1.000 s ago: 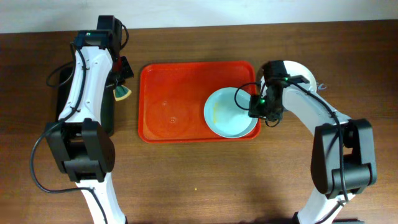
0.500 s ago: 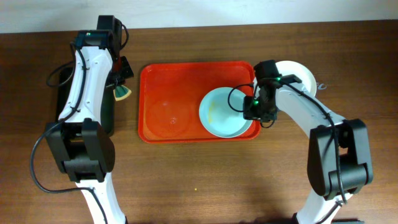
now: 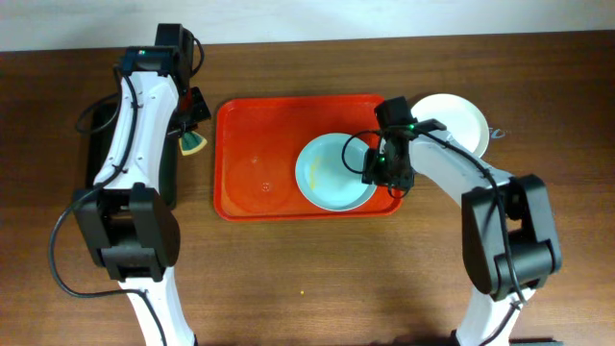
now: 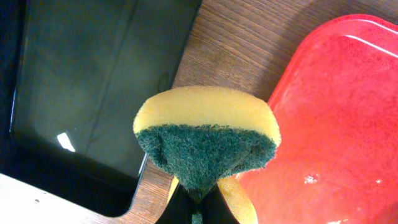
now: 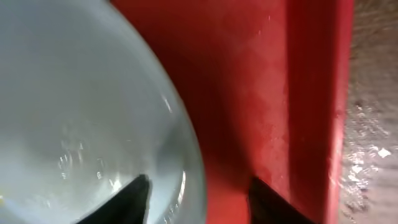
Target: Clean dirty plates on tray and stack at the side
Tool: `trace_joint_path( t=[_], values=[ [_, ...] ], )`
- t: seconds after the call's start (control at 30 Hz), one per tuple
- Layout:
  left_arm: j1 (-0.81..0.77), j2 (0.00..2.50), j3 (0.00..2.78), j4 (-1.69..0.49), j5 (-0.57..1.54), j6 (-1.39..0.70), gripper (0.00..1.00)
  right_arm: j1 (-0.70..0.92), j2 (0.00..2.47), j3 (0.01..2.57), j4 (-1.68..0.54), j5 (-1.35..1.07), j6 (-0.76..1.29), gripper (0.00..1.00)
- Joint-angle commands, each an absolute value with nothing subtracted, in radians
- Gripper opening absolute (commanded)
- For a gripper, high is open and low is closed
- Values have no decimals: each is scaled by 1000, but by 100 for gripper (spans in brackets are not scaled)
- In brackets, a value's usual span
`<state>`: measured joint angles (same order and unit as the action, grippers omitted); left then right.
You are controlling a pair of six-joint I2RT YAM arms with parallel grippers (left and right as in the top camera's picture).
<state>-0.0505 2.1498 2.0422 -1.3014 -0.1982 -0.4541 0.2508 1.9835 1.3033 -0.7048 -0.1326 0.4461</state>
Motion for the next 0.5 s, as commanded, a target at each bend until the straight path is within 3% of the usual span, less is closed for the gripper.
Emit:
trace_joint_path(
  t=[0.0,0.07,0.2,0.23,0.27,0.3,0.4,0.47],
  values=[
    [-57,2138,2046,-1299,-194,-467,0,276,2021,1305,-659,-146,456,18],
    [-57,2138,2046,-1294,-194,-467,0,331,2021,1305,-571,-150,519,6],
    [-57,2139,2046,-1292,-198,-467,0,458,2042,1305,-364,-144,567,4],
    [-56,2139,2046,-1293,-200,-467,0,479,2065,1306,-321,-134,567,9],
    [-56,2139,2046,-1296,-206,-467,0,484,2088,1306,-317,-92,566,28],
    [-54,2139,2046,-1295,-206,-467,0,480,2102,1306,-322,-76,566,36],
    [-8,2139,2046,-1293,-205,-467,0,441,2117,1306,-315,-74,566,43],
    [58,2139,2046,-1291,-205,-467,0,430,2117,1306,-291,-78,566,59]
  ],
)
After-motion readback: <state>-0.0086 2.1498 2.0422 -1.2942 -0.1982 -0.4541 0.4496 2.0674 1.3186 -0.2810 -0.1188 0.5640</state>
